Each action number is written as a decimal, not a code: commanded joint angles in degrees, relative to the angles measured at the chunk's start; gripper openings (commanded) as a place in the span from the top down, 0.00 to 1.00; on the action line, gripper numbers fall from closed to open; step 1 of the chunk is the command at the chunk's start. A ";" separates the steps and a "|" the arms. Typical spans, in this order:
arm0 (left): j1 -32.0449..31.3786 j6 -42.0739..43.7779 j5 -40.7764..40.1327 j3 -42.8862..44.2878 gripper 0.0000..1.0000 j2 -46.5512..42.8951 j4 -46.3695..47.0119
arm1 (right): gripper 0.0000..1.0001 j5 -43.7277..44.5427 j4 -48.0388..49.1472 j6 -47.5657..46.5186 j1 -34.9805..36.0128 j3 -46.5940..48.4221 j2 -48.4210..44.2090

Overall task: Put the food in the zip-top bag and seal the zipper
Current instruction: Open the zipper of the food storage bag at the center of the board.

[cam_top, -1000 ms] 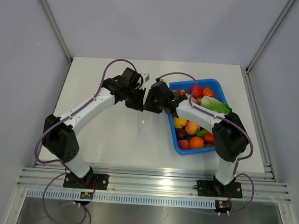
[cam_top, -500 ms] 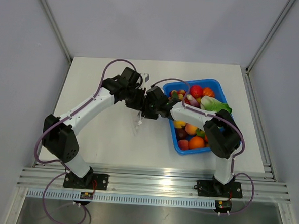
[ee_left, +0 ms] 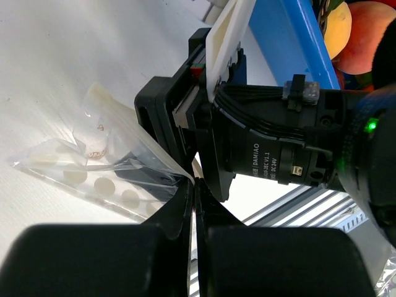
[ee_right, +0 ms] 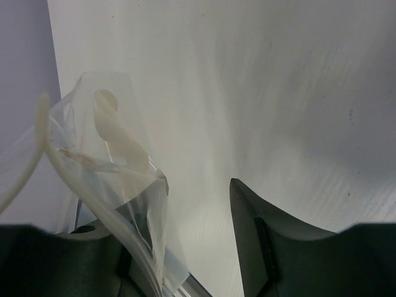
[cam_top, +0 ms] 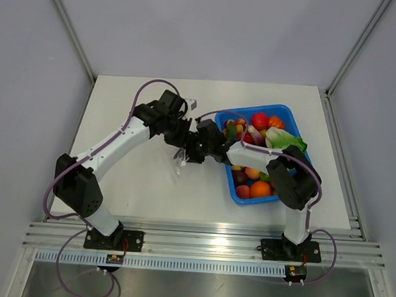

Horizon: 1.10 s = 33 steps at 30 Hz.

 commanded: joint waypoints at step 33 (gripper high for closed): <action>0.92 3.66 5.55 -3.51 1.00 -7.68 6.24 | 0.46 7.19 -6.56 2.22 1.67 3.13 -1.47</action>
